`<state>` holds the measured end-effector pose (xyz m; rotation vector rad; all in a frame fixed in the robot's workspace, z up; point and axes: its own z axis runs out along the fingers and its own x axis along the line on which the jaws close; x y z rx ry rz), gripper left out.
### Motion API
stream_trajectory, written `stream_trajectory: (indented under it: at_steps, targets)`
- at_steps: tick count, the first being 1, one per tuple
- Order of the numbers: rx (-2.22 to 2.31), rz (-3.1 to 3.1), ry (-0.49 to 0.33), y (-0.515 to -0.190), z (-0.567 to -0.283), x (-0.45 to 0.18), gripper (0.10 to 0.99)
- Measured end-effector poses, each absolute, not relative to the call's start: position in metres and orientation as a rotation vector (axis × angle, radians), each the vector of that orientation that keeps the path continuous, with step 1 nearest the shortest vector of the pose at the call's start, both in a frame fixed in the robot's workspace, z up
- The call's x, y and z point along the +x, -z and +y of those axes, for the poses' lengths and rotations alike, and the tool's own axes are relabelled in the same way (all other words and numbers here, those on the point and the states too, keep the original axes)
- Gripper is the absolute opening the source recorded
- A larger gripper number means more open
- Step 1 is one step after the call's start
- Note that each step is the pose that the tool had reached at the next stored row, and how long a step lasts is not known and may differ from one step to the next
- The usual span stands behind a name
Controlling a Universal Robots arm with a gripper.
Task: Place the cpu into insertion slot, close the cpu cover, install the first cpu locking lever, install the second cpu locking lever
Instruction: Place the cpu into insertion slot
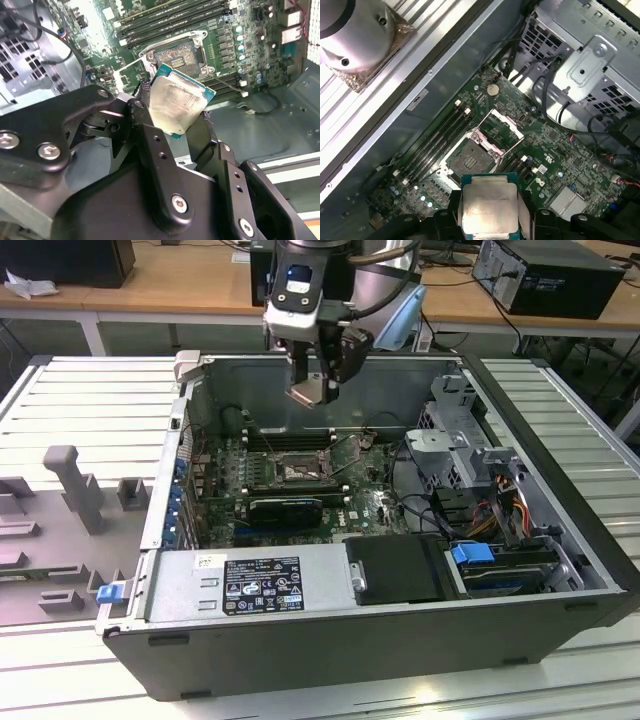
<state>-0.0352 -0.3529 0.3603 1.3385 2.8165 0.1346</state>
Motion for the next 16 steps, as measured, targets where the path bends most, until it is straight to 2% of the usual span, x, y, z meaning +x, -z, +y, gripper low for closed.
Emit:
stream_trajectory:
  at_steps: [16]
  targets:
    - [1.831, 2.505, -0.126, -0.3600, -0.3529, -0.0352, 0.533]
